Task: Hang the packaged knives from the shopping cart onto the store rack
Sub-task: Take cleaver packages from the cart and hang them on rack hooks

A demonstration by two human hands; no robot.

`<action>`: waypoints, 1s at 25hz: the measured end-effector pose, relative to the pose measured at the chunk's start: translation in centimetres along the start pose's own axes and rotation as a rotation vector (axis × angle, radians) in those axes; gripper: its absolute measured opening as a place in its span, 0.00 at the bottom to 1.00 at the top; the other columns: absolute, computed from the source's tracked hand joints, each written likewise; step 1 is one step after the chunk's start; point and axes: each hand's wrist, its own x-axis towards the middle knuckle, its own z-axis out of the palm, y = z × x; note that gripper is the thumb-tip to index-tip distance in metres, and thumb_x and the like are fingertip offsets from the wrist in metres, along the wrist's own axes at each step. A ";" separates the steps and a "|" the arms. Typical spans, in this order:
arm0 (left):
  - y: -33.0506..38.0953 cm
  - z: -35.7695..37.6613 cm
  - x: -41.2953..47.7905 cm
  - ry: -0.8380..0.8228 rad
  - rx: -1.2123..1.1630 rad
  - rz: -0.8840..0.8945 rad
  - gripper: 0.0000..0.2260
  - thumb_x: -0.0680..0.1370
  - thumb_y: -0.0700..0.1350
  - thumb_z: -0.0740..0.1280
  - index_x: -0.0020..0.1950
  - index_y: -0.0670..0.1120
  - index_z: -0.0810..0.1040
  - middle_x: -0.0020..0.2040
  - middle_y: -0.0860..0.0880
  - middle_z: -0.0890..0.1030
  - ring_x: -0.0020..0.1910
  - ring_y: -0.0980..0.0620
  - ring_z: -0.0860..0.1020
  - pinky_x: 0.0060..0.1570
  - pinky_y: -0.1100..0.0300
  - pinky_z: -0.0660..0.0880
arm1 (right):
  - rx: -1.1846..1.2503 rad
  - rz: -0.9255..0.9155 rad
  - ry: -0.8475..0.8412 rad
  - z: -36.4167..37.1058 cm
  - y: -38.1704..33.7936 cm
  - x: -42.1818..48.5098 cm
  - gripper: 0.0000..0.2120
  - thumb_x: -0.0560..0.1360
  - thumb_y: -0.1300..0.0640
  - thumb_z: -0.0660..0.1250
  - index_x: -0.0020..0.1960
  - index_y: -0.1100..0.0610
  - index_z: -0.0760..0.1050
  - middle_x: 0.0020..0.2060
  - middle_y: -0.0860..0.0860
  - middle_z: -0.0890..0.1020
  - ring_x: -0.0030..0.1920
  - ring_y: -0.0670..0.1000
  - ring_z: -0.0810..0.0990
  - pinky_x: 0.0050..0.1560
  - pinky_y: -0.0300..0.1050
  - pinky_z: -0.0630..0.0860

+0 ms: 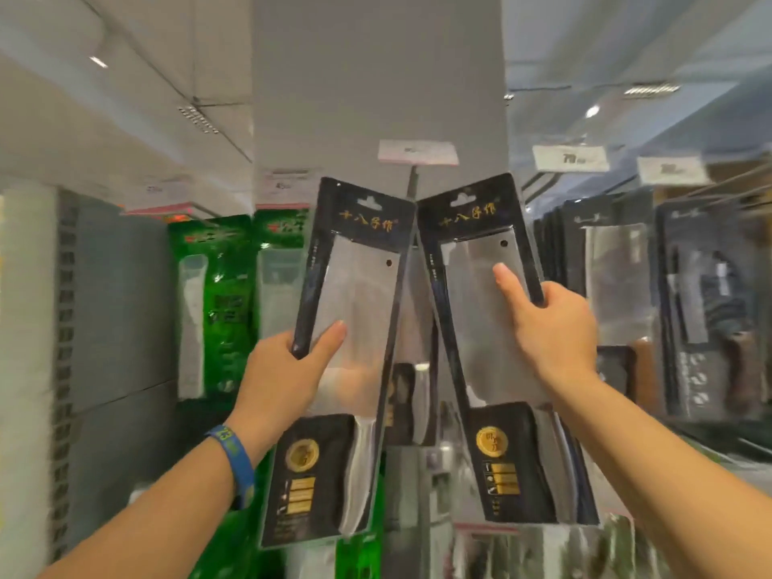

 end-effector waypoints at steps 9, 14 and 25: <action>0.5 3.9 4.6 0.025 -0.154 -0.054 0.30 0.63 0.73 0.70 0.38 0.45 0.85 0.35 0.53 0.85 0.36 0.50 0.84 0.40 0.48 0.81 | -0.031 -0.116 0.063 -2.4 -3.3 5.4 0.35 0.71 0.22 0.62 0.37 0.56 0.75 0.33 0.53 0.80 0.37 0.55 0.79 0.40 0.59 0.78; 1.1 4.7 4.7 -0.015 -0.157 -0.072 0.32 0.60 0.77 0.66 0.36 0.48 0.84 0.34 0.55 0.84 0.33 0.55 0.82 0.38 0.49 0.81 | -0.026 -0.120 0.063 -2.0 -5.3 6.4 0.34 0.70 0.22 0.62 0.41 0.54 0.79 0.37 0.50 0.83 0.40 0.54 0.82 0.46 0.61 0.82; 1.5 3.8 4.8 -0.068 -0.202 -0.064 0.31 0.62 0.76 0.64 0.34 0.47 0.83 0.31 0.54 0.83 0.30 0.60 0.81 0.24 0.70 0.70 | 0.018 -0.105 0.049 -1.9 -5.6 6.2 0.30 0.71 0.24 0.64 0.39 0.51 0.78 0.35 0.47 0.82 0.39 0.52 0.81 0.41 0.55 0.82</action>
